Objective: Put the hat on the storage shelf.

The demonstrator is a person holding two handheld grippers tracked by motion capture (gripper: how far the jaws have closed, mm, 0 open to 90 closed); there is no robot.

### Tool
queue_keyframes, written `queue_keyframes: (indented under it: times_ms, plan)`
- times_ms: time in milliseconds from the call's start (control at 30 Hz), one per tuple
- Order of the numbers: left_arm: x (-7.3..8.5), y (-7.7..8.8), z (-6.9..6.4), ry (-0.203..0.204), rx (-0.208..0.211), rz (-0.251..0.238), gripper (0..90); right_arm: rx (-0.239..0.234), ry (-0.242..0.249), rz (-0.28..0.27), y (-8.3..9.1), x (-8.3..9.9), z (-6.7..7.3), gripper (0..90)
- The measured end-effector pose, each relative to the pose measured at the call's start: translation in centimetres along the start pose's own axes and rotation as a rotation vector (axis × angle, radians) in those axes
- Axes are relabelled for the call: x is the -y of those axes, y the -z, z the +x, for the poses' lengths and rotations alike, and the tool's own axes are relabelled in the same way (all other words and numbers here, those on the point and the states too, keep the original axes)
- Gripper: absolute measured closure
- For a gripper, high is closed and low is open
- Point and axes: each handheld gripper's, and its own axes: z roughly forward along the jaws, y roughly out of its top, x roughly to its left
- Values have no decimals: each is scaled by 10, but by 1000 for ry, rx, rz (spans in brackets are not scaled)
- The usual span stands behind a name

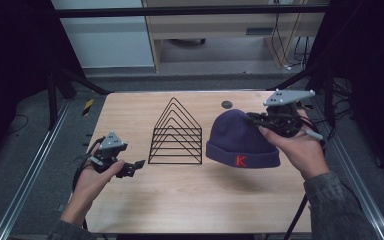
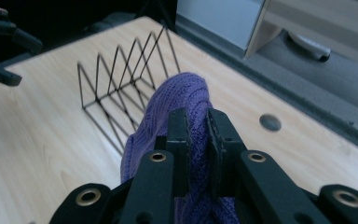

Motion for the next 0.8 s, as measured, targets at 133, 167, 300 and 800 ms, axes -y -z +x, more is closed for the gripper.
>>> queue_keyframes:
  times_ms: [133,167,300,800]
  plan:
    - [-21,5,3,-11,3,-37,88,7,-1,-40,0,-27,-3,806]
    - [-27,5,4,-20,-5,-40,88,7,-1,-40,0,-27,-3,806]
    - [-52,8,9,-35,-11,-57,87,18,5,-68,-4,-52,-5,805]
    - [-96,18,9,-18,38,-124,80,27,-19,-150,-28,-118,2,806]
